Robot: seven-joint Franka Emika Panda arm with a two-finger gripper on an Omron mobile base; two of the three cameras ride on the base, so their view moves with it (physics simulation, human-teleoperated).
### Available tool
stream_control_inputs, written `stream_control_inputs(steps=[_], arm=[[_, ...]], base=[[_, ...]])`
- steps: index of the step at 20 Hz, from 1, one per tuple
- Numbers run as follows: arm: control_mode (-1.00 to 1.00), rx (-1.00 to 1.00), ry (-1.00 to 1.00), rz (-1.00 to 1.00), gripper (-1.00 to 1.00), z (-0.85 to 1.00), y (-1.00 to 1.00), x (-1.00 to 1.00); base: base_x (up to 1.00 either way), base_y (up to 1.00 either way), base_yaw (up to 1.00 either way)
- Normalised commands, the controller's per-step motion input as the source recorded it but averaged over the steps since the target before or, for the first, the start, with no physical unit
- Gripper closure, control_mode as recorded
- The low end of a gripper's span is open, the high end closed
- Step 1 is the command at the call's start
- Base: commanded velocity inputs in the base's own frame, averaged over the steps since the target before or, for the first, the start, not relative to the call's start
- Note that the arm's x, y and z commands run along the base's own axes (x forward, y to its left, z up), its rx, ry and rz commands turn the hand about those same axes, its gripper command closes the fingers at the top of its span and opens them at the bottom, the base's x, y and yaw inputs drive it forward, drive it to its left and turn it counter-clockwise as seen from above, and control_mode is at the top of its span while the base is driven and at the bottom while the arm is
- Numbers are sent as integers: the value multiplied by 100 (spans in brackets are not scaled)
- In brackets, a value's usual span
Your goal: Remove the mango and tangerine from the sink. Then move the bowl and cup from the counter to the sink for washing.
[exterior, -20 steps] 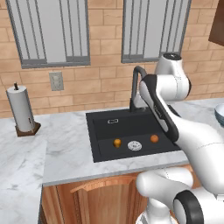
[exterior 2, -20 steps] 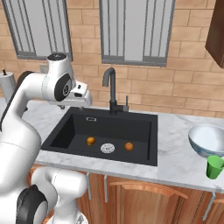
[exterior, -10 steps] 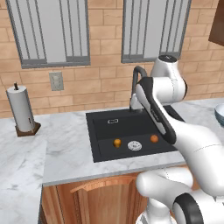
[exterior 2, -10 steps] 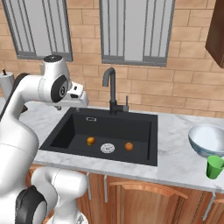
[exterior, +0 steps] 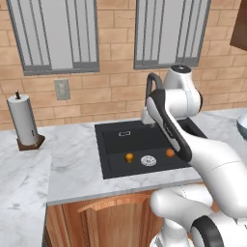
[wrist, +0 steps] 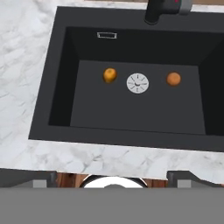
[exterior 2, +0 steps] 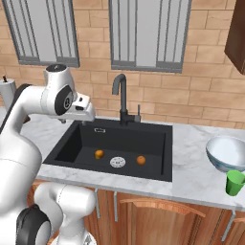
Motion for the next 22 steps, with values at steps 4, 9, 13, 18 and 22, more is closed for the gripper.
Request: stream_control_inputs(steps=[4,9,13,18,22], arm=[[-100,0,0,0,-100,-22,0,0],[-100,0,0,0,-100,-23,0,0],[-100,0,0,0,-100,-22,1,3],[-100,0,0,0,-100,-21,3,5],[-100,0,0,0,-100,-20,0,8]], base=[[0,0,0],[0,0,0],[0,0,0],[0,0,0],[0,0,0]])
